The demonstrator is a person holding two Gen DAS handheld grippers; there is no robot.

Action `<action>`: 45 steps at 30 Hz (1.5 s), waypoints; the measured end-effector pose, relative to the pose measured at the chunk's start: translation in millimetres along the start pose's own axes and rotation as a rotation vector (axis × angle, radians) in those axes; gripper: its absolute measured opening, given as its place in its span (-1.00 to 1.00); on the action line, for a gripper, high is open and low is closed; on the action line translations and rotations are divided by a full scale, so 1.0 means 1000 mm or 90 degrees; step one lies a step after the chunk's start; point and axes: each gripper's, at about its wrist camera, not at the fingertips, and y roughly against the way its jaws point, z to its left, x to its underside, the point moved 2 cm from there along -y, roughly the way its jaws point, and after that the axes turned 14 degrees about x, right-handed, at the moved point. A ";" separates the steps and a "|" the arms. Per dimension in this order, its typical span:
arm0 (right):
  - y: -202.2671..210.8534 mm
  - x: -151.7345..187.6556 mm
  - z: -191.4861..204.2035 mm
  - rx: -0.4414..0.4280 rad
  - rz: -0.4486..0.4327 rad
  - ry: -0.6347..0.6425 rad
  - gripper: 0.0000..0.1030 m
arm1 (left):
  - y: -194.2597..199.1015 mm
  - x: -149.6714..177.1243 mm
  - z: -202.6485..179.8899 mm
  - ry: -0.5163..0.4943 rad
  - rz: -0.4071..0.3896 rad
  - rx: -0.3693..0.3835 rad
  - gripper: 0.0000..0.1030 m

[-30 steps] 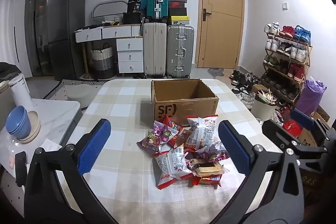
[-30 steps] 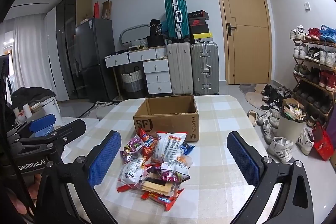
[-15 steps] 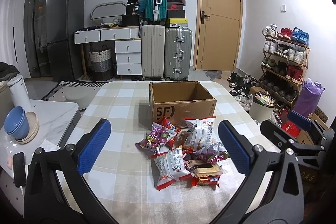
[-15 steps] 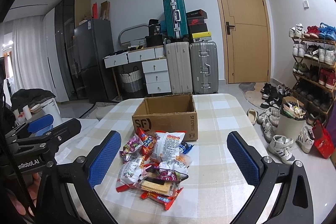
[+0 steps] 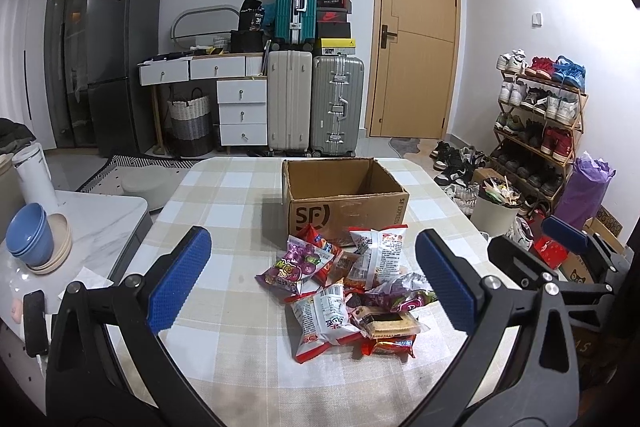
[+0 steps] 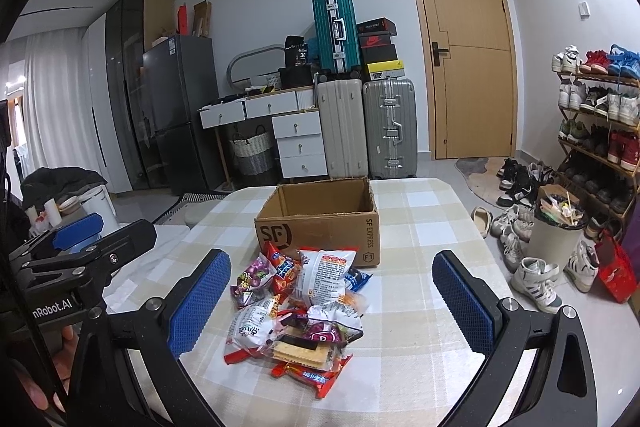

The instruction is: Organize snacks

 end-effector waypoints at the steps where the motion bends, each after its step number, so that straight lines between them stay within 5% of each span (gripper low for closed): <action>1: 0.000 0.000 0.000 0.000 0.000 0.000 1.00 | 0.000 0.000 0.000 0.000 0.000 0.000 0.98; 19: 0.006 -0.002 -0.006 0.032 -0.013 -0.009 1.00 | 0.004 0.001 0.003 0.004 -0.001 -0.004 0.98; 27: 0.002 0.003 -0.009 -0.001 -0.008 -0.023 0.99 | -0.008 0.010 0.018 0.021 0.018 -0.015 0.98; 45: -0.028 0.026 0.001 -0.029 0.033 0.001 0.99 | -0.113 0.078 0.057 0.089 0.205 0.023 0.98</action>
